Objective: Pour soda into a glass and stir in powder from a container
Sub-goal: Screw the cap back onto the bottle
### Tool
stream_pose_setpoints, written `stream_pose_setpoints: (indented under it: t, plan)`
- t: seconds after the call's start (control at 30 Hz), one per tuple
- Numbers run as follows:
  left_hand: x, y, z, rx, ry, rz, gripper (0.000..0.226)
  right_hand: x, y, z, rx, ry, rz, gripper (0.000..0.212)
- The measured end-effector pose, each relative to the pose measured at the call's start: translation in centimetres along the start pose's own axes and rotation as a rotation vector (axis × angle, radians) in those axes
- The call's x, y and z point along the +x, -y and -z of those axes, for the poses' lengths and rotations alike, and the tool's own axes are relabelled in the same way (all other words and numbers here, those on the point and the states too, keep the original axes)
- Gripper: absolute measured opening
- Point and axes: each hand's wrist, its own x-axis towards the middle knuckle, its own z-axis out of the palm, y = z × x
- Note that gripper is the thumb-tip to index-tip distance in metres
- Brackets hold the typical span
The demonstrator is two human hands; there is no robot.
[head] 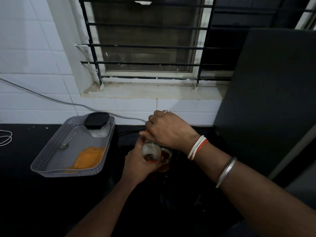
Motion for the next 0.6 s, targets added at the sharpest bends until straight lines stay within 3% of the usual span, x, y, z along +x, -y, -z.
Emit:
stream_pose_setpoints:
  t: [0.13,0.23,0.37,0.6]
  plan:
    - [0.1,0.3,0.1,0.005,-0.005,0.006,0.093,0.9,1.6,0.2,0.043,0.044,-0.219,0.063]
    - [0.0,0.5,0.4,0.008,-0.004,0.031,0.092,1.0,0.8,0.5,0.073,0.038,-0.123,0.066]
    - [-0.3,0.0,0.4,0.018,-0.012,0.014,0.083,-0.5,-1.2,-1.0,0.146,-0.107,0.126,0.045]
    - [0.1,-0.1,0.2,-0.002,0.006,0.010,0.091,1.4,-0.1,-3.3,0.067,-0.239,0.046,0.051]
